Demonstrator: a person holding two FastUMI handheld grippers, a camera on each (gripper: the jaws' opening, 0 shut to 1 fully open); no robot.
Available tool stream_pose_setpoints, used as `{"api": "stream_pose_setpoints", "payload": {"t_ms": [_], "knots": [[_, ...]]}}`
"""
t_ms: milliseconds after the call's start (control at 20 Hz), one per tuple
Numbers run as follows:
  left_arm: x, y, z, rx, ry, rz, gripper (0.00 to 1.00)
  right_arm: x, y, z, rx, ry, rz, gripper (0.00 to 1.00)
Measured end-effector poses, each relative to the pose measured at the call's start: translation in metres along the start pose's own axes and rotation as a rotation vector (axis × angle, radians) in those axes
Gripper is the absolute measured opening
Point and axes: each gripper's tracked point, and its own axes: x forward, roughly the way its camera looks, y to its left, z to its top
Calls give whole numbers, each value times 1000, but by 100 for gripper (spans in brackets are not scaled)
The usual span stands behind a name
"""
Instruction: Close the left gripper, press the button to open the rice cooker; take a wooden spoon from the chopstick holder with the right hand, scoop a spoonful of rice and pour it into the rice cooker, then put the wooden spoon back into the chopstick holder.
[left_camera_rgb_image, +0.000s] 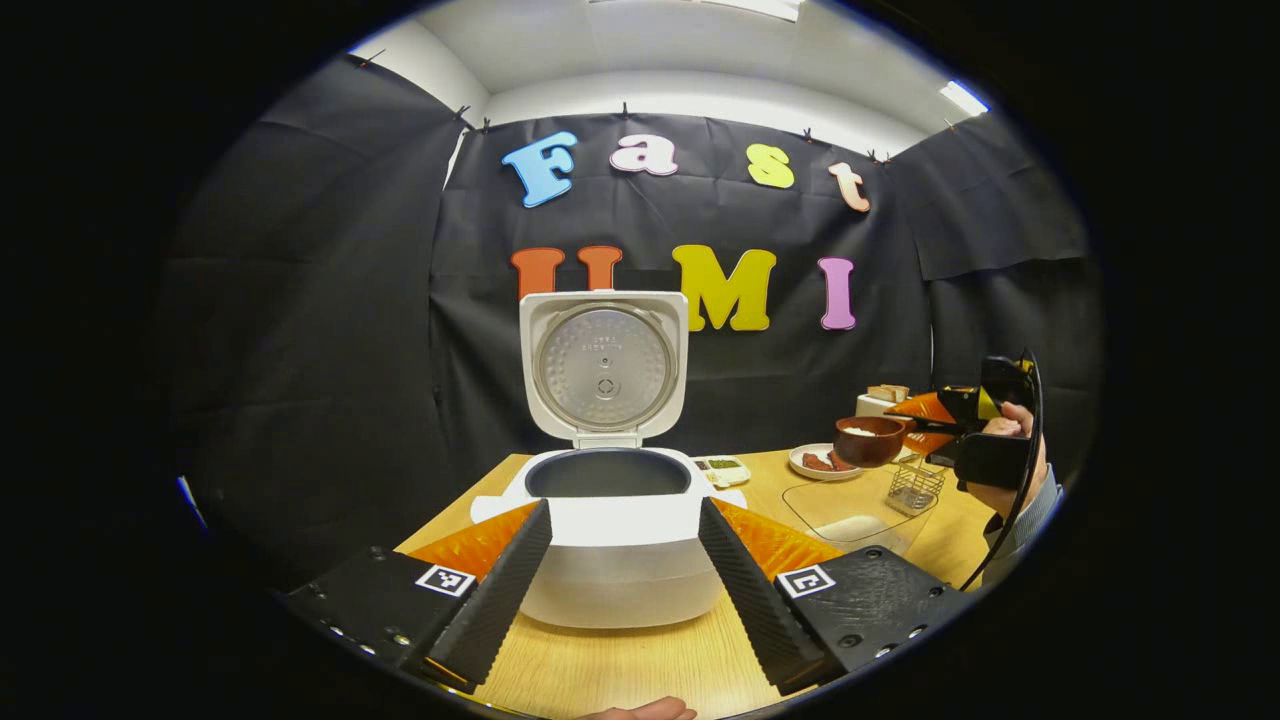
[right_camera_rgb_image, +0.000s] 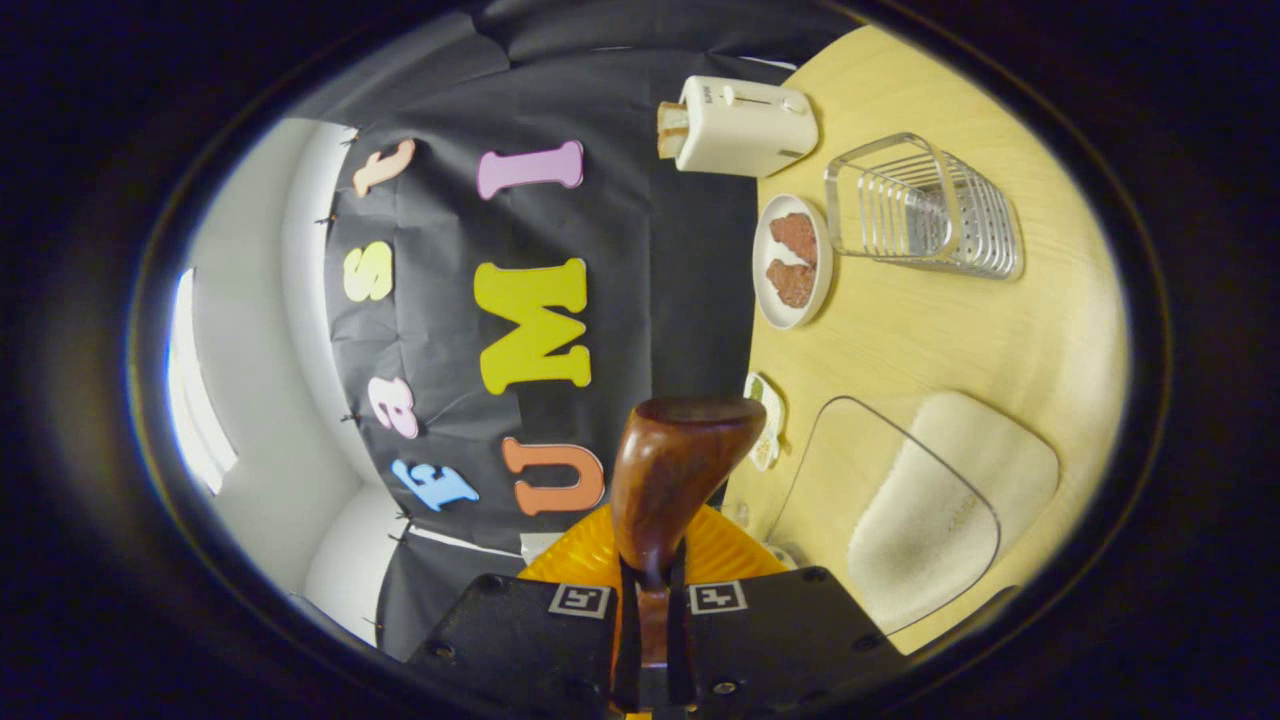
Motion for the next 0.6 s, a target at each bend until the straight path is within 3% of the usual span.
{"api": "stream_pose_setpoints", "payload": {"t_ms": [350, 600], "knots": [[-12, 21, 6, 5, -17, 20, 94, 36, 24, -36, -48, 37, 10, 15], [-15, 26, 10, 2, -21, 36, 94, 78, 54, -60, -172, 47, 16, 15]]}}
